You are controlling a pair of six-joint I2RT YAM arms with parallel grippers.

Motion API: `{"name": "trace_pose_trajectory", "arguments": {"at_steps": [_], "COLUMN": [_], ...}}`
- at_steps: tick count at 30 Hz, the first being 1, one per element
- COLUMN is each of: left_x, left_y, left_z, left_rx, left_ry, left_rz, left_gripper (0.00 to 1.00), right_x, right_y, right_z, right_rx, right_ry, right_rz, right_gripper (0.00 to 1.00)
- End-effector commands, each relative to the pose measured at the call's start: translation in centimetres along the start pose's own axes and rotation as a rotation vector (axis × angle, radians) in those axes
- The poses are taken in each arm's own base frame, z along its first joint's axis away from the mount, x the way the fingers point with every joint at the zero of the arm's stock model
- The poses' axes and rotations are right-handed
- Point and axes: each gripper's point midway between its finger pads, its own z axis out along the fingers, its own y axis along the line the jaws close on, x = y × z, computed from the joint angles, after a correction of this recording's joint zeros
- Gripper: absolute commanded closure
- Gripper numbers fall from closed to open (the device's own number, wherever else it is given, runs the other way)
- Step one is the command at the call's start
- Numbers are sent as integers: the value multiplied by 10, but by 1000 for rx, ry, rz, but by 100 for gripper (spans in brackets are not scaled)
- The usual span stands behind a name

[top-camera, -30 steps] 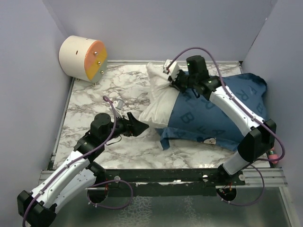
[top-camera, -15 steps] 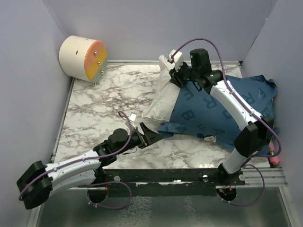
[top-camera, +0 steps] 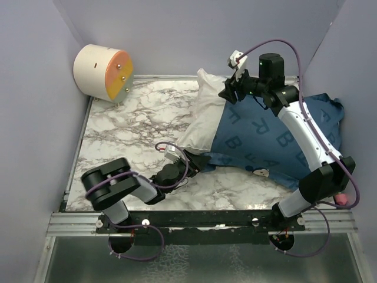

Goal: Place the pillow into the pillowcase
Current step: Stuff the pillow into the pillowcase.

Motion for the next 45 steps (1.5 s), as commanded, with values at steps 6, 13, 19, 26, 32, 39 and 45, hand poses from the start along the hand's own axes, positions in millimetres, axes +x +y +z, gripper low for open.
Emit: {"name": "trace_pose_trajectory", "arguments": {"at_steps": [6,13,19,26,32,39,45], "left_x": [3,3,8,-11,-31,-21,-19], "left_y": [-12,7,13,20,10,-31,-34], "left_z": [13,24,38,53,50,32,21], "left_rx": [82,-3,19,23,133,255,254], "left_ry": [-109,-152,-189,-287,-301,-187,-184], "left_rz": [-98,-114,-166,-121,-74,-2,-25], "left_gripper": [28,25,27,55,96,47,45], "right_x": [-7,-2,-6,-10,-2,21,29], "right_y": [4,8,8,-1,-44,-67,-59], "right_z": [-22,-17,-24,-35,-51,-59,-56], "right_rx": [-22,-53,-39,-12,46,59,30], "right_ry": [-54,-61,-65,-74,-74,-57,-63], "right_rz": [-4,21,-3,-12,35,80,100], "right_gripper": [49,49,49,45,25,24,24]}}
